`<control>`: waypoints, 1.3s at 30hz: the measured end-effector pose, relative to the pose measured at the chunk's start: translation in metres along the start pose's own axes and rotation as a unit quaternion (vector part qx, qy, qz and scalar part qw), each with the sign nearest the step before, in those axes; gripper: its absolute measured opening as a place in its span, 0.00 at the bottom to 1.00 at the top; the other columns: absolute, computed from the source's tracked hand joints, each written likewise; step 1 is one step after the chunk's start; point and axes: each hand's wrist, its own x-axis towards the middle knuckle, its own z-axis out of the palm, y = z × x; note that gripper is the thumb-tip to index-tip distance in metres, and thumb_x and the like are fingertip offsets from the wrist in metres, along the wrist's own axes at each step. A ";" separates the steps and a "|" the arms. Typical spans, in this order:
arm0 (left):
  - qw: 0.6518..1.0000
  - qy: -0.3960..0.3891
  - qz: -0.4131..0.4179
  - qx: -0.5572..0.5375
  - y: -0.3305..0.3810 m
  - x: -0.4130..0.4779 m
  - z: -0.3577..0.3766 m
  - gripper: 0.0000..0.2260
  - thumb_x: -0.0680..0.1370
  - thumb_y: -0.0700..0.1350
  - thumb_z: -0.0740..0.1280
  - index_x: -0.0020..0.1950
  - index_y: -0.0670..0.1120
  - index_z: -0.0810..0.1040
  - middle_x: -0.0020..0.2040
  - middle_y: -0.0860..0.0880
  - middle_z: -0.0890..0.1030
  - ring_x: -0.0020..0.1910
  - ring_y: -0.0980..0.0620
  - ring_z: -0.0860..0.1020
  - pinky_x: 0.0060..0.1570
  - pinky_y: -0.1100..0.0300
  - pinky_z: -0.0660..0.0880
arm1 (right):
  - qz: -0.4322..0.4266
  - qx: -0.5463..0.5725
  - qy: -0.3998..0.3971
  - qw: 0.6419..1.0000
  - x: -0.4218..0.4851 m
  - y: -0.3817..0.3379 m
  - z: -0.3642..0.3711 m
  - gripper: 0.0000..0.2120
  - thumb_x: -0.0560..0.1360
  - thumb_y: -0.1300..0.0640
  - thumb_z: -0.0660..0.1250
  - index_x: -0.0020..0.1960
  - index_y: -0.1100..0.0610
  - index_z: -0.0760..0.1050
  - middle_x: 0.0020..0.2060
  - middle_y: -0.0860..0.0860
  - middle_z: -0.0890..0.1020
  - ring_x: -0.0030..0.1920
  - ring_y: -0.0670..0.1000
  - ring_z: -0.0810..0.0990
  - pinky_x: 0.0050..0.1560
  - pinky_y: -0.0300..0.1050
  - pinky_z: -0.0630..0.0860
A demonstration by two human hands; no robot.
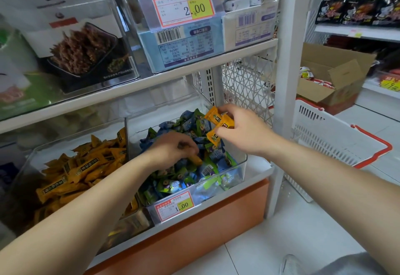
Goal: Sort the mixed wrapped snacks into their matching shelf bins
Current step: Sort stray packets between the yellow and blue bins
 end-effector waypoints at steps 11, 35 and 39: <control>0.809 0.171 -0.116 -0.550 0.057 -0.037 -0.010 0.12 0.84 0.48 0.59 0.60 0.45 0.79 0.48 0.41 0.81 0.34 0.47 0.80 0.28 0.60 0.78 | 0.036 0.270 -0.042 0.961 -0.004 -0.024 0.019 0.20 0.78 0.60 0.68 0.68 0.54 0.71 0.54 0.52 0.81 0.50 0.50 0.83 0.41 0.44 0.81; 0.931 0.187 -0.280 0.140 -0.066 -0.150 -0.123 0.26 0.76 0.64 0.66 0.72 0.60 0.68 0.69 0.52 0.74 0.65 0.46 0.75 0.60 0.48 0.74 | -0.135 -0.108 -0.104 0.979 0.024 -0.082 0.086 0.29 0.73 0.40 0.69 0.71 0.46 0.69 0.66 0.47 0.75 0.64 0.49 0.74 0.64 0.47 0.73; 0.921 0.252 -0.198 0.222 -0.042 -0.139 -0.107 0.22 0.76 0.65 0.63 0.68 0.61 0.71 0.62 0.52 0.78 0.59 0.47 0.77 0.53 0.52 0.76 | -0.109 -0.153 -0.047 0.981 0.030 -0.050 0.046 0.21 0.72 0.44 0.70 0.63 0.48 0.77 0.59 0.50 0.79 0.59 0.52 0.77 0.56 0.43 0.72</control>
